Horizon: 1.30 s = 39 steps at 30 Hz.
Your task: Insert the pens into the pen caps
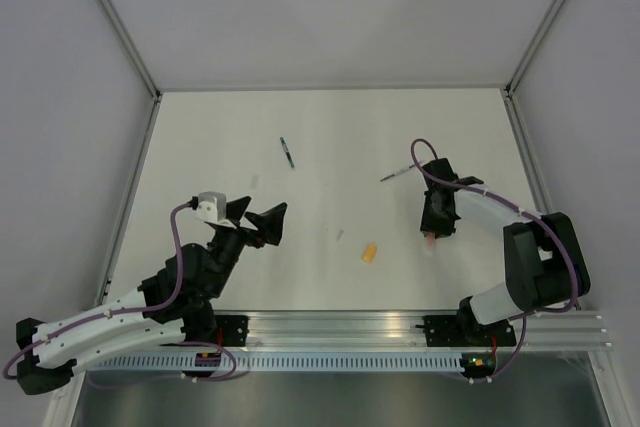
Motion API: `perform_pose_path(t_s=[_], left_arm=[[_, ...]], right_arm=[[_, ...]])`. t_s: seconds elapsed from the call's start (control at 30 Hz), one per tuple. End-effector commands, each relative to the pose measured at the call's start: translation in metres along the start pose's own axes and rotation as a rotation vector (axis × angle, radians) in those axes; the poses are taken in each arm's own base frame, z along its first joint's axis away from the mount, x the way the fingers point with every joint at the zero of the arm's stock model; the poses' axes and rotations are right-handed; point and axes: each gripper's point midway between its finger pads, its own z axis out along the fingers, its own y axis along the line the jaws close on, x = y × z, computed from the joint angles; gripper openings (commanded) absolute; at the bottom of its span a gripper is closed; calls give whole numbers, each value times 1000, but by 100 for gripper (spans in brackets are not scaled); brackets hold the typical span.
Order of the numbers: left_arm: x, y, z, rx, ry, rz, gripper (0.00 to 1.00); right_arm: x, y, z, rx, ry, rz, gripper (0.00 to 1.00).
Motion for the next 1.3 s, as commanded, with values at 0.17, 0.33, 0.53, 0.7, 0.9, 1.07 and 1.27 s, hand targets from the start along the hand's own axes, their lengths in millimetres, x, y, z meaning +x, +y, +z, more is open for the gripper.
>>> perform_pose_path(t_s=[0.17, 0.33, 0.53, 0.7, 0.9, 1.07, 1.27], left_arm=[[8, -18, 3, 93, 10, 15, 100], [20, -43, 6, 197, 67, 38, 100], [48, -79, 10, 329, 194, 64, 98], [70, -89, 21, 301, 296, 95, 95], [84, -106, 21, 379, 334, 101, 93], [89, -104, 24, 363, 343, 123, 93], [93, -101, 27, 346, 350, 146, 91]], right_arm=[[8, 25, 3, -172, -4, -9, 8], [-19, 61, -30, -305, -143, -30, 0], [-48, 129, -127, -569, -433, -33, 0], [-33, 160, -179, -753, -578, 33, 0], [-9, 181, -206, -886, -652, 100, 0], [8, 204, -224, -976, -661, 105, 0], [25, 226, -240, -1022, -664, 84, 0]])
